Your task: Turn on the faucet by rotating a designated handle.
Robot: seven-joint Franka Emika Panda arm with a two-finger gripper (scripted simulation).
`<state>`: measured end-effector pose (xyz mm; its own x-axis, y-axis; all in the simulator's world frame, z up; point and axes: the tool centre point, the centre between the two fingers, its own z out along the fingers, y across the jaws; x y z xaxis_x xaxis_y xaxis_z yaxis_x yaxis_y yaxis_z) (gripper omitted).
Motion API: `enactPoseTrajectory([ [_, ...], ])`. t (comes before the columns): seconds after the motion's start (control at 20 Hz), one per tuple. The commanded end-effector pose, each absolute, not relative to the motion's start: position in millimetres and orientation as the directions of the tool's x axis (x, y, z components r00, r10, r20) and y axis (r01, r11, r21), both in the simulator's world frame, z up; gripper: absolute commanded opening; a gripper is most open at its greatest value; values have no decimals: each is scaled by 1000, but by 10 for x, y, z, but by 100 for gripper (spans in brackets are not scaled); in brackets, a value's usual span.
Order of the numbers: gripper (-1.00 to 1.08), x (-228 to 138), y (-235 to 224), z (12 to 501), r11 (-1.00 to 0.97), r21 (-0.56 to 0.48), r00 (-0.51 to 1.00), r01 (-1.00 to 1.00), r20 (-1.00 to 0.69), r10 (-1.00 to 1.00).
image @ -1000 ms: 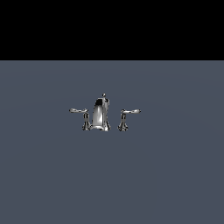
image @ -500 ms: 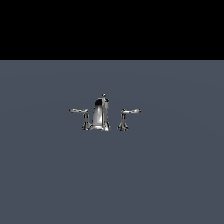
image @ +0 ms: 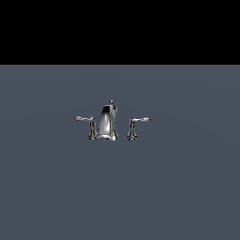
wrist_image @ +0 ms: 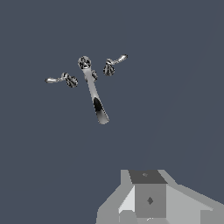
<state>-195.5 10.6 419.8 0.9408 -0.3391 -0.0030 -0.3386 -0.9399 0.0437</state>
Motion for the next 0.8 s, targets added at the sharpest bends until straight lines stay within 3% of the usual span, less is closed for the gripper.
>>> enactPoseTrajectory([
  [0.0,-100,-1821,138,4026,-917,41,918,-397,-2,-397],
  [0.75,-100,-953,137,3007,-709,25,710,-704,1,-705],
])
